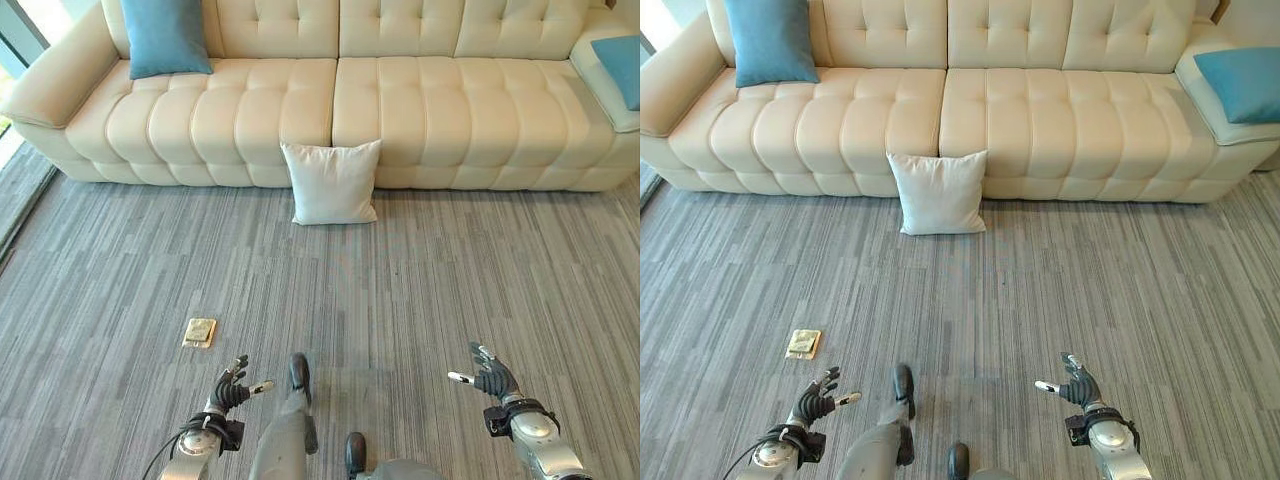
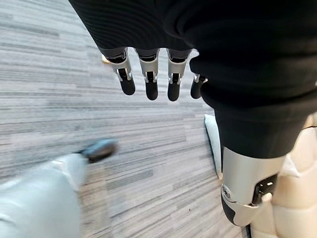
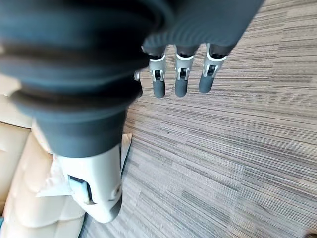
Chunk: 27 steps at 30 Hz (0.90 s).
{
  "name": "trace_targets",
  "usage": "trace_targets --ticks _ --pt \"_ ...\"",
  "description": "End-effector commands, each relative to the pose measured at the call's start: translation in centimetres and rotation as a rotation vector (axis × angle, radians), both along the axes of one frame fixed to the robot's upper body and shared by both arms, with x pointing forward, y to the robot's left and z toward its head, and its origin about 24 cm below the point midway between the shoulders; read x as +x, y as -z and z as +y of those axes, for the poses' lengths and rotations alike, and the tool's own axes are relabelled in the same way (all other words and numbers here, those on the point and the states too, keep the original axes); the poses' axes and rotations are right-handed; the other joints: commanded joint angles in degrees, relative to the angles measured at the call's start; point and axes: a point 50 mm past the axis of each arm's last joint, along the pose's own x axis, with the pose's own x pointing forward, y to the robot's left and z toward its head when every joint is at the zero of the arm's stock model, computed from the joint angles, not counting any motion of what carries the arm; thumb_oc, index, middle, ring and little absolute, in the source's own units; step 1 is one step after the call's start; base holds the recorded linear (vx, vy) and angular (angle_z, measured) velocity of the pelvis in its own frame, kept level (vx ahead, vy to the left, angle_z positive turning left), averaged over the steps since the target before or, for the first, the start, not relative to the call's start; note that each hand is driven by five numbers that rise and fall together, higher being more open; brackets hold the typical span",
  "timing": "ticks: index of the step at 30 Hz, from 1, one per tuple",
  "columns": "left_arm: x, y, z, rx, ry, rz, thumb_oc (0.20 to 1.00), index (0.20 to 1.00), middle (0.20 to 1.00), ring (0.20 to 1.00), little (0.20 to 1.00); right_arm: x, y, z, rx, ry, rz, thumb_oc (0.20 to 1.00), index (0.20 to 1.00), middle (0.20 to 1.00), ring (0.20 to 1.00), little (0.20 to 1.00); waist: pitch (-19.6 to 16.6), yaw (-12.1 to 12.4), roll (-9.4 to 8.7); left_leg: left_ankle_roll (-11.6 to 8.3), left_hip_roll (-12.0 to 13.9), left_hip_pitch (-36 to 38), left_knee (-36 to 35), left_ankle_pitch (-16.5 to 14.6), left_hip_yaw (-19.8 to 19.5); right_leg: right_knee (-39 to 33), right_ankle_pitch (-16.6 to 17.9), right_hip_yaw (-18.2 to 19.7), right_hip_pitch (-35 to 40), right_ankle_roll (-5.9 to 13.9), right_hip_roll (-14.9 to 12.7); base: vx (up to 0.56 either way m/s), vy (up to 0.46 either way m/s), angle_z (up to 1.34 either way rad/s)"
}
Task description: Pick up all the scattered cushions and arrange them neatly on the sofa.
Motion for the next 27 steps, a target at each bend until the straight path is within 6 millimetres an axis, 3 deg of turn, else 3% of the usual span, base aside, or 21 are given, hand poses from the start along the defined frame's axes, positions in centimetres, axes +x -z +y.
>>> trace_targets --ticks 1,2,3,4,5,6,7,8,9,10,13,15,16,17,18,21,22,24,27 --pt "0.1 -1.1 0.9 0.054 0.038 -0.050 1.000 1.000 1.000 1.000 1.000 0.2 -1.2 0.2 -0.026 -0.053 -0.059 1.000 1.000 1.000 1.000 1.000 -2.6 1.7 -0.67 -2.00 2.0 2.1 1.8 5.5 0.6 10.4 -4.6 3.3 0.1 5.78 -6.0 0.64 0.241 -0.62" --pt "0.1 -1.1 1.0 0.062 0.044 -0.046 1.000 1.000 1.000 1.000 1.000 0.1 -1.0 0.3 -0.030 -0.064 -0.050 1.000 1.000 1.000 1.000 1.000 -3.1 1.7 -1.29 -1.59 1.3 1.9 3.6 6.0 0.6 12.8 -2.8 3.5 -0.5 6.39 -6.7 0.80 0.329 -0.59" --pt "0.2 -1.1 1.1 0.074 0.045 -0.046 1.000 1.000 1.000 1.000 1.000 0.0 -0.8 0.4 -0.031 -0.065 -0.042 1.000 1.000 1.000 1.000 1.000 -3.5 1.8 -2.02 -0.88 0.6 1.9 5.6 4.8 1.3 15.9 1.0 3.3 -1.3 8.22 -8.3 0.48 0.228 -0.64" --pt "0.4 -1.2 1.1 0.077 0.052 -0.048 1.000 1.000 1.000 1.000 1.000 0.2 -0.7 0.8 -0.018 -0.068 -0.045 1.000 1.000 1.000 1.000 1.000 -3.4 1.8 -3.00 -0.16 0.0 2.5 7.5 3.4 2.2 21.0 6.8 3.1 -3.2 9.97 -9.8 0.57 0.288 -0.62" --pt "1.1 -1.7 1.6 0.096 0.049 -0.071 1.000 1.000 1.000 1.000 1.000 0.7 -1.0 1.6 0.019 -0.078 -0.071 1.000 1.000 1.000 1.000 1.000 -2.3 1.2 -3.61 1.36 -0.1 5.0 9.3 0.2 2.9 32.2 15.1 2.8 -8.0 11.65 -11.5 0.41 0.200 -0.55" --pt "1.1 -1.7 1.6 0.096 0.049 -0.071 1.000 1.000 1.000 1.000 1.000 0.7 -1.0 1.6 0.018 -0.078 -0.071 1.000 1.000 1.000 1.000 1.000 -2.4 1.3 -3.45 1.33 0.1 4.9 9.3 0.2 2.9 32.2 15.3 2.9 -8.2 11.61 -11.3 0.55 0.278 -0.21" --pt "1.6 -2.0 1.8 0.107 0.042 -0.083 1.000 1.000 1.000 1.000 1.000 1.4 -1.3 2.5 0.038 -0.093 -0.100 1.000 1.000 1.000 1.000 1.000 -1.7 1.2 -2.89 2.66 0.2 9.4 9.7 -3.1 4.1 37.0 16.1 -1.0 -11.8 11.16 -14.0 0.28 0.145 0.09" --pt "1.6 -2.0 1.8 0.106 0.042 -0.083 1.000 1.000 1.000 1.000 1.000 1.4 -1.3 2.5 0.038 -0.093 -0.100 1.000 1.000 1.000 1.000 1.000 -1.8 1.2 -2.79 2.64 0.3 9.3 9.6 -3.0 4.1 36.9 16.2 -1.0 -11.9 11.12 -13.9 0.62 0.282 0.18" --pt "1.7 -2.0 1.8 0.102 0.037 -0.084 1.000 1.000 1.000 1.000 1.000 1.7 -1.4 3.0 0.044 -0.110 -0.103 1.000 1.000 1.000 1.000 1.000 -1.4 0.4 -2.28 3.12 -0.8 14.4 8.2 -5.4 3.8 35.9 13.9 -4.0 -15.9 9.65 -14.8 0.34 0.135 0.04" --pt "1.7 -2.0 1.8 0.102 0.037 -0.085 1.000 1.000 1.000 1.000 1.000 1.7 -1.4 3.0 0.044 -0.110 -0.103 1.000 1.000 1.000 1.000 1.000 -1.5 0.4 -2.20 3.09 -0.7 14.4 8.2 -5.3 3.8 35.8 14.0 -4.0 -16.0 9.60 -14.7 0.51 0.175 -0.01" --pt "1.5 -1.8 1.7 0.100 0.034 -0.073 1.000 1.000 1.000 1.000 1.000 1.7 -1.5 2.6 0.034 -0.109 -0.098 1.000 1.000 1.000 1.000 1.000 -0.6 -1.6 -1.48 3.08 -1.8 19.9 6.9 -7.7 1.8 30.0 8.2 -6.2 -21.2 8.85 -12.6 0.43 0.065 0.25" --pt "1.3 -1.5 1.5 0.094 0.037 -0.063 1.000 1.000 1.000 1.000 1.000 1.7 -1.6 2.3 0.017 -0.105 -0.098 1.000 1.000 1.000 1.000 1.000 -0.1 -2.7 -1.44 2.83 -3.0 23.4 6.1 -9.7 0.6 21.6 7.1 -6.9 -23.6 8.69 -11.9 0.41 0.008 0.21" --pt "1.3 -1.5 1.5 0.094 0.037 -0.063 1.000 1.000 1.000 1.000 1.000 1.7 -1.6 2.3 0.017 -0.105 -0.098 1.000 1.000 1.000 1.000 1.000 -0.2 -2.8 -1.40 2.82 -3.0 23.3 6.0 -9.7 0.6 21.4 7.3 -7.0 -23.5 8.66 -11.9 0.50 -0.031 0.16" --pt "1.3 -1.4 1.3 0.092 0.034 -0.062 1.000 1.000 1.000 1.000 1.000 1.5 -1.4 2.0 0.009 -0.096 -0.085 1.000 1.000 1.000 1.000 1.000 0.0 -4.0 -1.62 2.57 -4.0 26.2 5.6 -11.4 -1.2 13.7 8.7 -5.5 -25.5 9.58 -10.6 0.46 -0.044 0.24" --pt "1.3 -1.4 1.3 0.091 0.033 -0.065 1.000 1.000 1.000 1.000 1.000 1.4 -1.3 1.9 0.008 -0.094 -0.079 1.000 1.000 1.000 1.000 1.000 -0.1 -4.4 -1.72 2.42 -4.6 27.2 5.6 -12.2 -1.9 11.3 9.4 -4.9 -26.4 10.00 -10.5 0.62 -0.060 0.23" --pt "1.0 -1.3 1.2 0.088 0.026 -0.058 1.000 1.000 1.000 1.000 1.000 1.2 -1.1 1.8 -0.002 -0.098 -0.060 1.000 1.000 1.000 1.000 1.000 -0.1 -5.1 -1.10 1.63 -4.7 30.7 5.6 -13.7 -3.7 8.9 11.1 -6.8 -28.5 10.54 -10.7 0.50 -0.101 0.20" --pt "0.7 -1.0 1.0 0.081 0.042 -0.044 1.000 1.000 1.000 1.000 1.000 0.6 -0.8 1.6 0.007 -0.090 -0.044 1.000 1.000 1.000 1.000 1.000 -1.3 -5.5 -1.17 0.82 -5.2 32.3 6.8 -14.2 -5.2 8.7 12.0 -5.0 -26.6 9.83 -10.8 0.59 -0.189 0.41" --pt "0.5 -0.8 0.9 0.083 0.045 -0.033 1.000 1.000 1.000 1.000 1.000 0.4 -0.7 1.5 0.011 -0.087 -0.040 1.000 1.000 1.000 1.000 1.000 -1.6 -5.7 -0.85 -0.12 -4.6 32.5 8.4 -13.5 -5.9 9.6 12.1 -4.5 -25.7 9.08 -10.5 0.35 -0.155 0.62" --pt "0.5 -0.6 0.4 0.062 0.048 -0.029 1.000 1.000 1.000 1.000 1.000 0.2 -1.0 0.8 -0.007 -0.078 -0.048 1.000 1.000 1.000 1.000 1.000 -1.2 -5.7 0.06 -4.26 -1.3 27.9 21.8 -6.5 -5.1 10.8 10.6 -5.5 -22.5 6.66 -10.5 0.29 -0.215 0.69"
